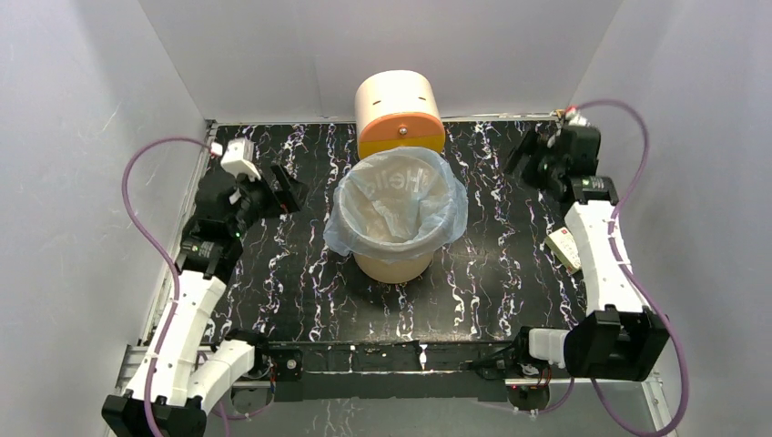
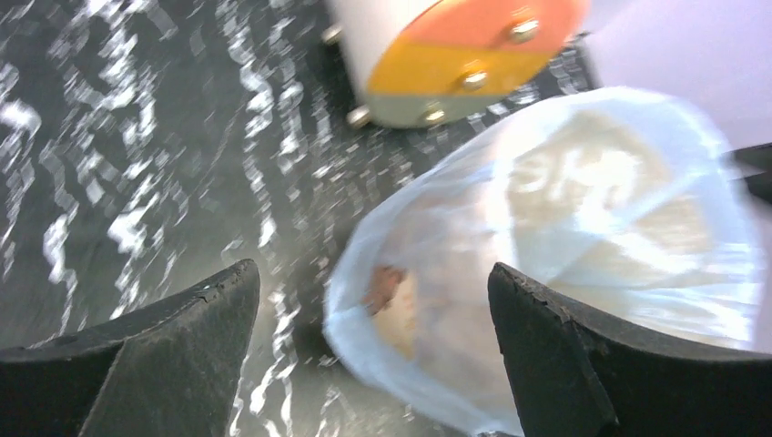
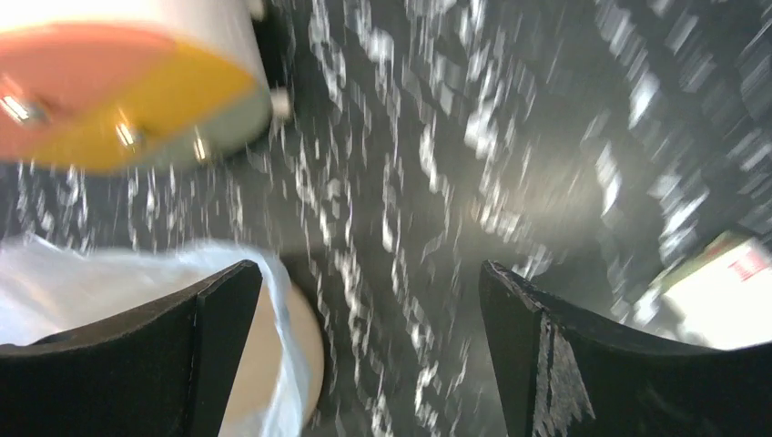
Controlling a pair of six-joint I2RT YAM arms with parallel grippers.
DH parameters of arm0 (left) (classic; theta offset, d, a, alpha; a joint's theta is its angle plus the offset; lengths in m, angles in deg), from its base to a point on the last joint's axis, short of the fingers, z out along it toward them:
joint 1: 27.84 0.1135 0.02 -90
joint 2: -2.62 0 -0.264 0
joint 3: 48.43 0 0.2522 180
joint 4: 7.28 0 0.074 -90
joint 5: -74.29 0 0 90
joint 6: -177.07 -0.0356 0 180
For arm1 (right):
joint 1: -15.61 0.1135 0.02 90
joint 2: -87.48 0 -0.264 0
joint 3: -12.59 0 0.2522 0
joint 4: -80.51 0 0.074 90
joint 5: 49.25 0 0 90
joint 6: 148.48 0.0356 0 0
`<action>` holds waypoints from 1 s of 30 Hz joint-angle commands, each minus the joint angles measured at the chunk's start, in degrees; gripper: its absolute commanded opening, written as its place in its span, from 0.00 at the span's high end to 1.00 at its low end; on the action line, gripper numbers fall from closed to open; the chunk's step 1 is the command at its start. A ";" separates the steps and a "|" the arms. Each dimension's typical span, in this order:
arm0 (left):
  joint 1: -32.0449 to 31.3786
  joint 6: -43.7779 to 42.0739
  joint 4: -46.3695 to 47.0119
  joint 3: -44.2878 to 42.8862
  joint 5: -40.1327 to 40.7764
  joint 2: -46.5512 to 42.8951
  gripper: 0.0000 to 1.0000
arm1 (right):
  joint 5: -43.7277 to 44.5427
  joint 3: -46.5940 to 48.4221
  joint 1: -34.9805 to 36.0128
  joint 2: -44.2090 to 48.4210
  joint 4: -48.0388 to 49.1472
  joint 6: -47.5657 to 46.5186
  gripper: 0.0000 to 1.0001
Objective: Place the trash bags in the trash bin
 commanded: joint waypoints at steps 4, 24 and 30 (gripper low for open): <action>-1.90 0.44 2.99 -18.39 -27.26 12.69 0.06 | -36.61 -23.01 -3.74 6.49 18.41 15.38 0.01; -33.82 -17.82 -18.89 -39.21 -7.30 45.60 0.09 | -51.17 -29.82 1.17 -20.27 22.06 10.86 0.37; -33.84 -18.26 -16.67 -36.70 -5.75 46.32 0.13 | -46.75 -30.32 5.86 -22.68 21.36 9.80 0.39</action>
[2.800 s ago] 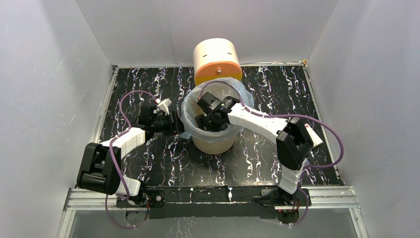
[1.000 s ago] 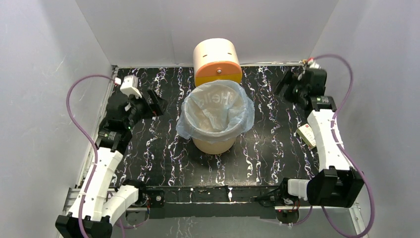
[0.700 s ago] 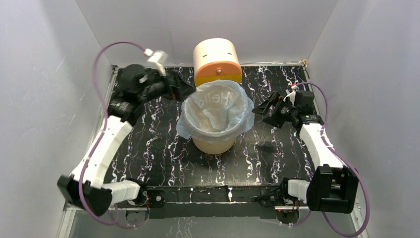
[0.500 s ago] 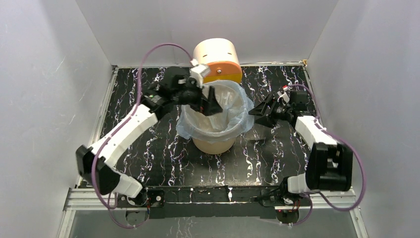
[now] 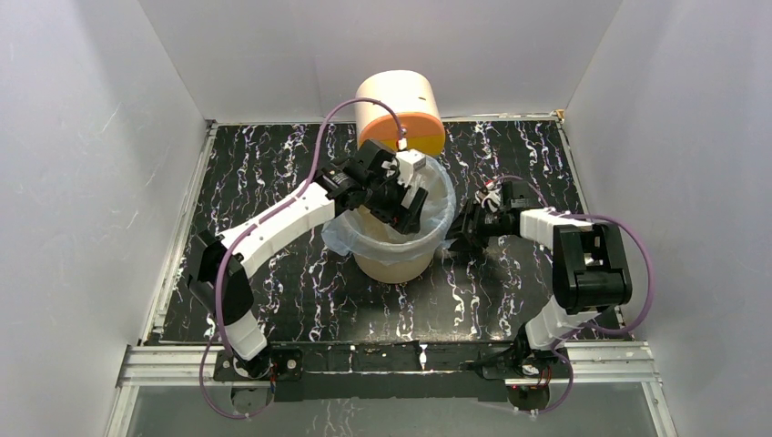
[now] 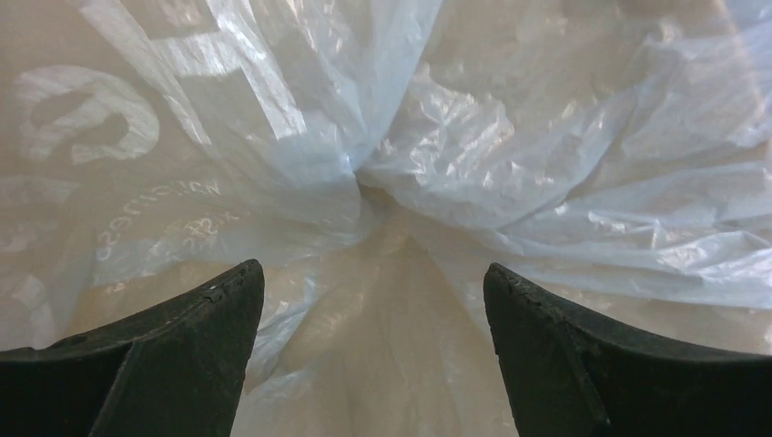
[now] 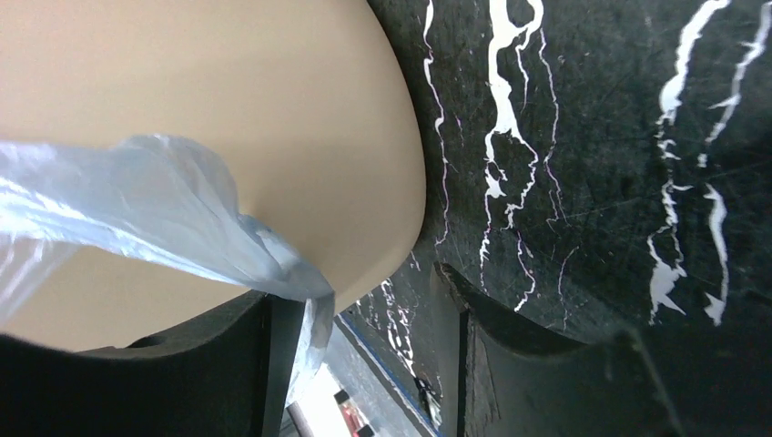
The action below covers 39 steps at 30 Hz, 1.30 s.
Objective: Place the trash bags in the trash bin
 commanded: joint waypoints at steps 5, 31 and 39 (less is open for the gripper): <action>-0.30 -4.09 2.02 1.03 -4.76 1.10 0.16 | 3.42 -1.43 4.92 -2.94 2.84 -0.81 0.39; -0.62 -6.74 5.55 17.76 -0.45 11.52 0.27 | 11.67 3.81 4.77 10.41 -5.24 -1.76 0.15; -0.67 -9.56 1.87 16.99 -1.51 15.32 0.31 | 7.13 0.80 4.74 4.69 -2.97 -1.68 0.14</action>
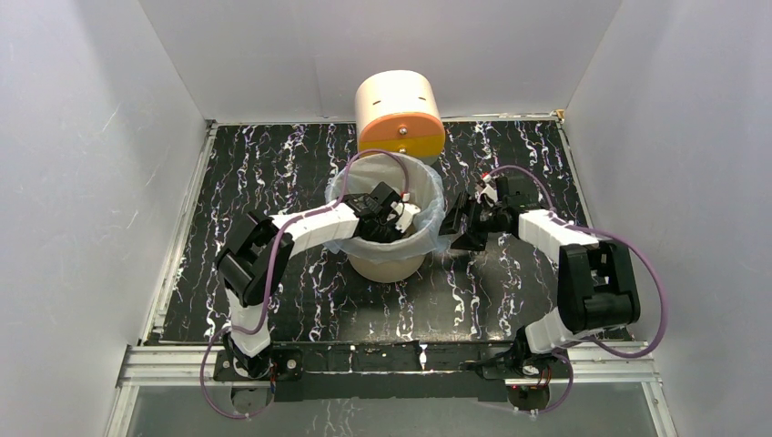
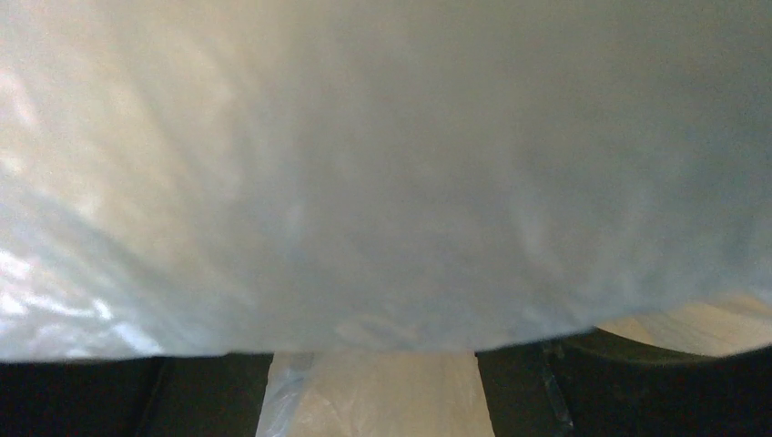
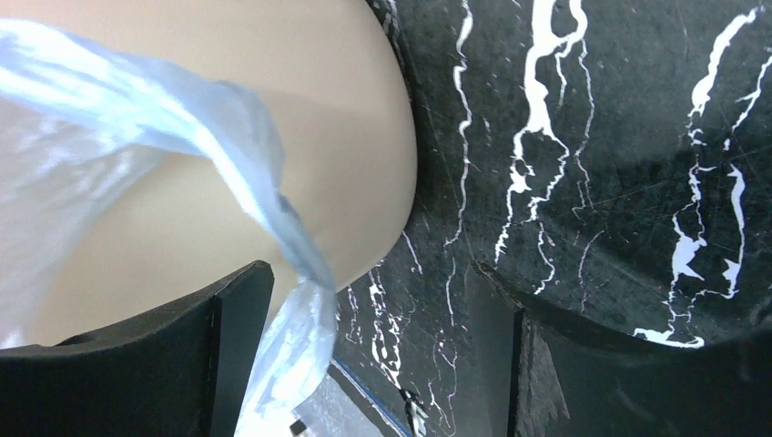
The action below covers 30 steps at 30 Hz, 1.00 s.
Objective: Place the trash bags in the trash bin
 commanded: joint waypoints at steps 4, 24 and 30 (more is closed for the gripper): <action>-0.25 -3.33 -7.05 -0.23 0.03 2.76 0.29 | -2.28 -0.80 -0.16 -4.48 1.28 -0.47 0.14; -0.26 -1.91 -9.66 -7.65 -1.16 -9.56 0.20 | -2.06 -2.66 -0.16 -5.48 2.63 0.34 0.20; -0.25 -0.65 -8.13 -12.64 0.27 -13.80 0.13 | -1.78 -2.41 -0.16 -4.80 2.08 -0.01 0.18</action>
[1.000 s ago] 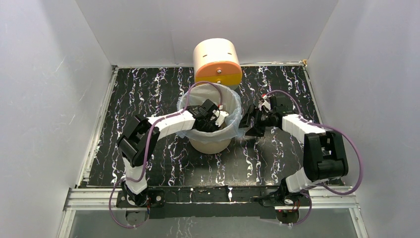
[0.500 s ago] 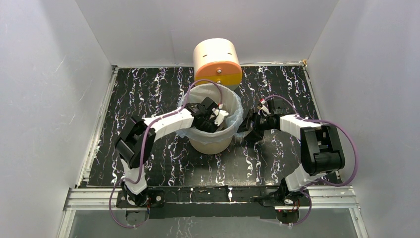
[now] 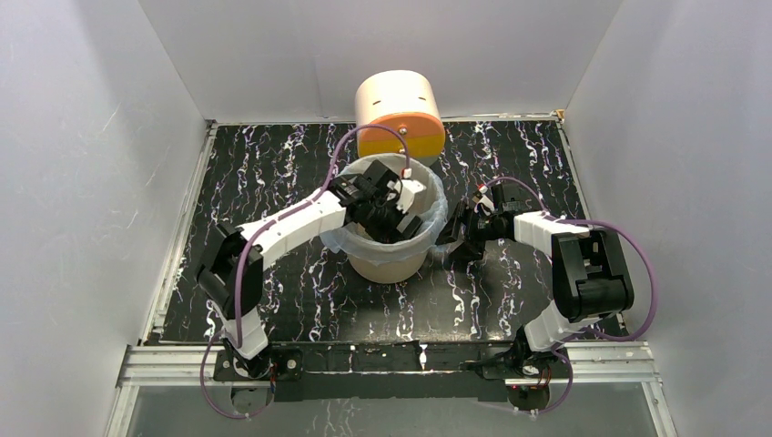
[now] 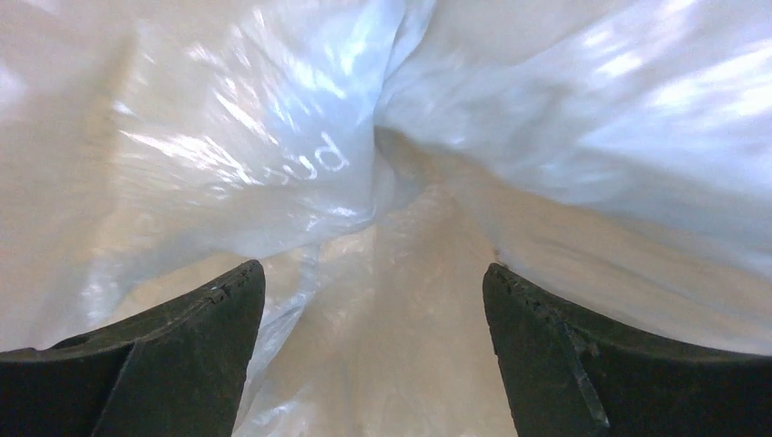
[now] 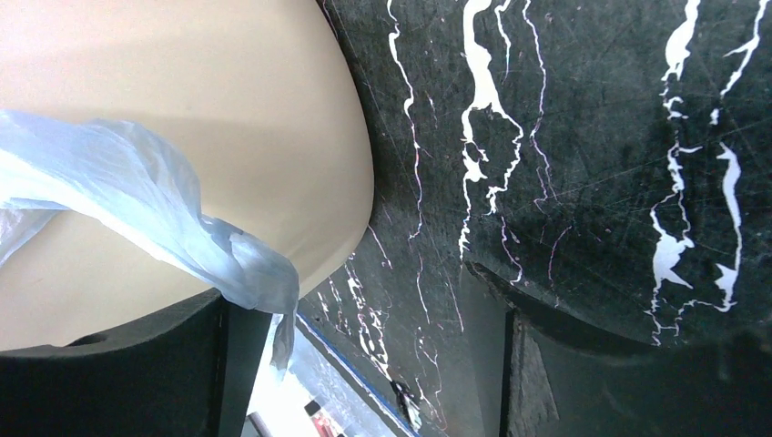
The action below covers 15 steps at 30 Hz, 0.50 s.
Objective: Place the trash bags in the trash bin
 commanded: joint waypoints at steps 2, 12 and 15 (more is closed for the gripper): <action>-0.18 0.88 1.95 -6.50 1.05 -9.18 0.11 | -0.08 0.26 -0.15 1.62 0.12 -0.39 0.17; 2.58 4.38 5.93 -8.48 12.98 -20.36 0.07 | 6.56 0.70 -0.15 9.04 -1.16 0.28 0.13; 11.17 7.94 8.16 -7.91 6.79 -24.20 0.07 | 9.53 0.77 -0.15 12.74 -1.60 0.58 0.11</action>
